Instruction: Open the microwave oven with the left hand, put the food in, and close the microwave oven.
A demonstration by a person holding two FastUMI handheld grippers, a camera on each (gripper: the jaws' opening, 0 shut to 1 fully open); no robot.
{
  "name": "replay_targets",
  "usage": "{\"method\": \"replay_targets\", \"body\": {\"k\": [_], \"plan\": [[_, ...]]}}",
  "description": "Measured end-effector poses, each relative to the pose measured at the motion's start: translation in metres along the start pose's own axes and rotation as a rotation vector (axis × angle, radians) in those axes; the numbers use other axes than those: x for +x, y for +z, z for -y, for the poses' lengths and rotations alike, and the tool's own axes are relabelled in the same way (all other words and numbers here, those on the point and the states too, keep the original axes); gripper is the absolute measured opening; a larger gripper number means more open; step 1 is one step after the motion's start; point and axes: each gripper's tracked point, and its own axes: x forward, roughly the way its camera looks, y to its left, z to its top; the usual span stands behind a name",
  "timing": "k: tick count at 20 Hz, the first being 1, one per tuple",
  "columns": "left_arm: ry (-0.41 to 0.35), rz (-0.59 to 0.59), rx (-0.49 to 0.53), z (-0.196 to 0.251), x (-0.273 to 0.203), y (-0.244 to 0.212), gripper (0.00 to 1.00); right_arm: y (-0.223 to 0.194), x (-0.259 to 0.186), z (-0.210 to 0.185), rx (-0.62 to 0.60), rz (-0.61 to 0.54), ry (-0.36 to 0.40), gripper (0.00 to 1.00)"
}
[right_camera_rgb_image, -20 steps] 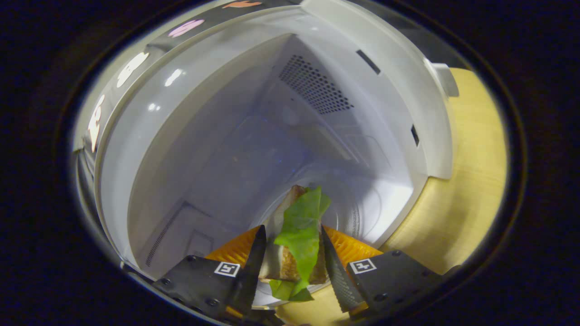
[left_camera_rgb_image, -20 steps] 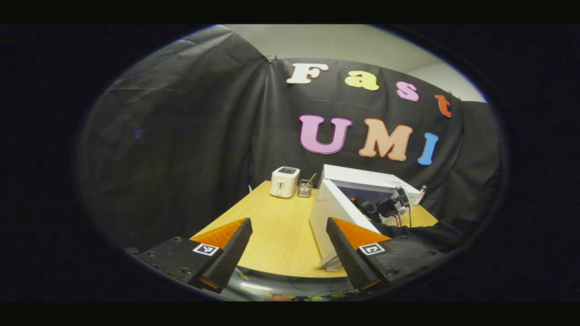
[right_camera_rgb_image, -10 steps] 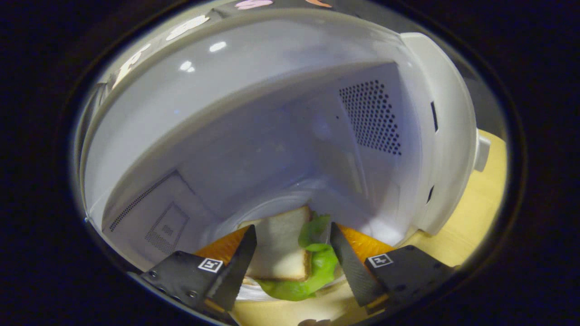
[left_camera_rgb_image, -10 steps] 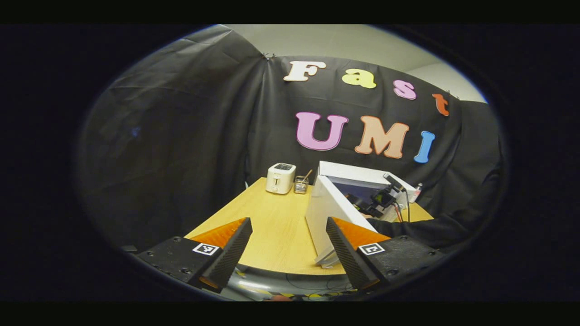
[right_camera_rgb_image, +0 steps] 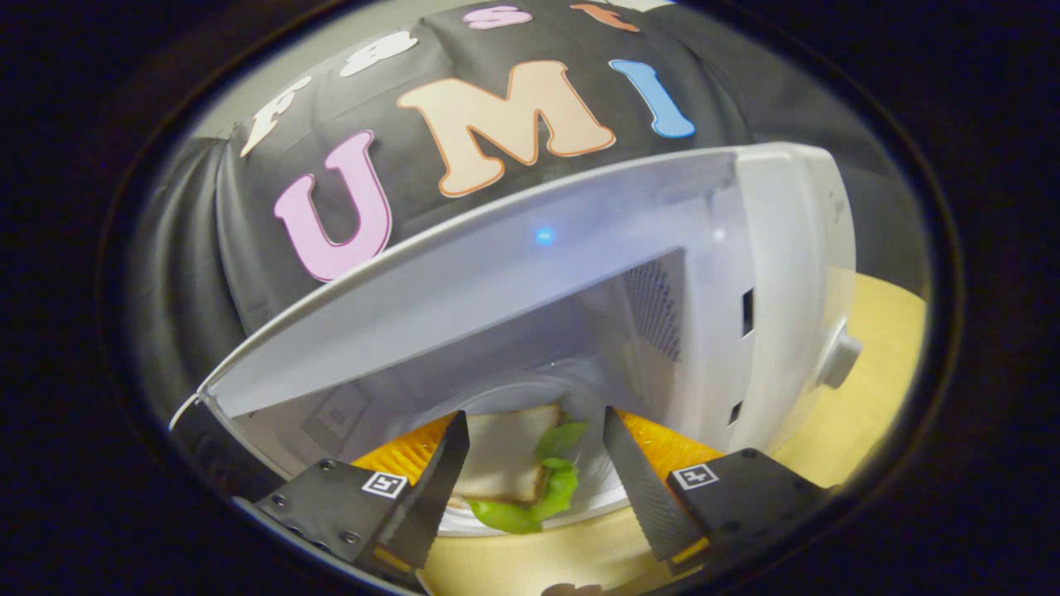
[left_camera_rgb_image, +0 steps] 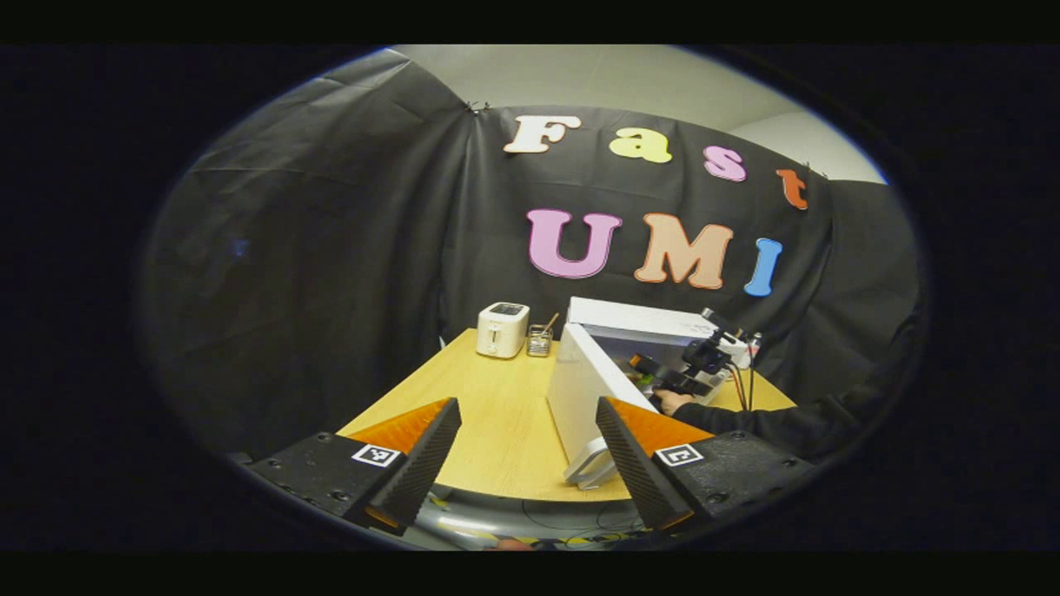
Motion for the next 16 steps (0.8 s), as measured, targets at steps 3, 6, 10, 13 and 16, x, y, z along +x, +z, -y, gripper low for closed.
{"method": "replay_targets", "body": {"k": [3,6,10,13,16], "plan": [[-0.015,0.024,0.04,0.001,-0.002,0.008,0.96,0.008,-0.019,0.011,-0.045,-0.007,0.032,0.99],[-0.026,0.043,0.035,0.004,-0.002,0.011,0.94,0.021,-0.045,0.019,-0.05,-0.022,0.058,0.99],[-0.012,0.053,0.018,-0.004,0.0,0.005,0.94,0.058,-0.096,0.028,-0.082,0.031,0.111,0.99],[-0.009,0.063,0.023,-0.01,0.002,0.002,0.94,0.081,-0.126,0.044,-0.121,0.062,0.14,0.91],[-0.01,0.066,0.01,-0.014,0.009,-0.005,0.96,0.109,-0.155,0.067,-0.177,0.116,0.146,0.91]]}}
